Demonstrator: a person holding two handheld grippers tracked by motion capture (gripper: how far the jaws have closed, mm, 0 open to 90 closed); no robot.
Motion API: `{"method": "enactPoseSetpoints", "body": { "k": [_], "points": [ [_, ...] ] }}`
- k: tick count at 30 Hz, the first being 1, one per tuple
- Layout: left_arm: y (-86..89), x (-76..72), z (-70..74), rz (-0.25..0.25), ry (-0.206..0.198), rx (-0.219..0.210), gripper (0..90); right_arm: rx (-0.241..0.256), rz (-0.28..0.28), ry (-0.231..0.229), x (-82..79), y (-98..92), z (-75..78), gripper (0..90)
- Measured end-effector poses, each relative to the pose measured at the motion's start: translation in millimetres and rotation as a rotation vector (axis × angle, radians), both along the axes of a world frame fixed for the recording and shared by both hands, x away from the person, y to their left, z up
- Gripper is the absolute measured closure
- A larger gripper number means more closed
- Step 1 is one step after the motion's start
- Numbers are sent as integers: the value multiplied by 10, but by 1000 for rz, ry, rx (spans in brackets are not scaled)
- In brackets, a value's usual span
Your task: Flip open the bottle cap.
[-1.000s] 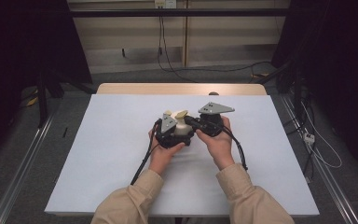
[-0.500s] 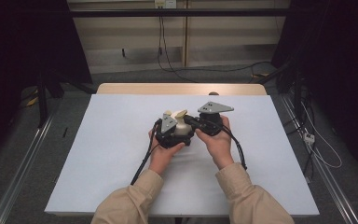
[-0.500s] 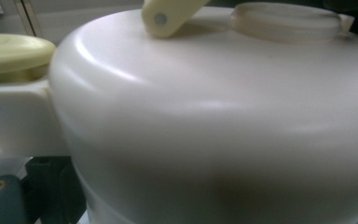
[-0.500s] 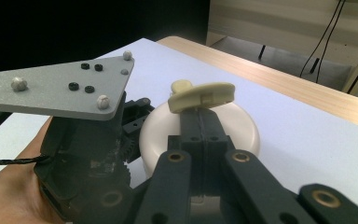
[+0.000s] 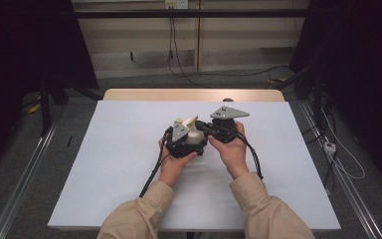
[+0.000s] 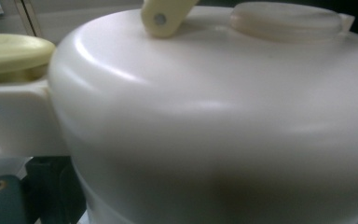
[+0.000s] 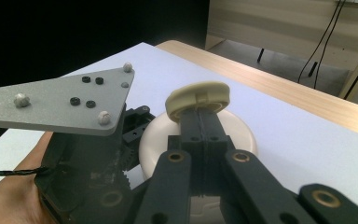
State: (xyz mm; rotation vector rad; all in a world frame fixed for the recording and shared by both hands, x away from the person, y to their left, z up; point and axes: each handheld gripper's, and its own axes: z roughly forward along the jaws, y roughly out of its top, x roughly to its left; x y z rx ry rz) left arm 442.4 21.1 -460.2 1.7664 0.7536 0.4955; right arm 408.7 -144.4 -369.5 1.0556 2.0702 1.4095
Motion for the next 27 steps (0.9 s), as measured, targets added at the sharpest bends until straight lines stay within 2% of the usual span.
{"method": "enactPoseSetpoints", "body": {
  "k": [8,27],
  "points": [
    [-1,0,0,0,0,1,52,18,-3,6,18,2,0,900],
    [-3,2,-2,1,3,-6,52,14,18,2,132,118,27,900]
  ]
}}
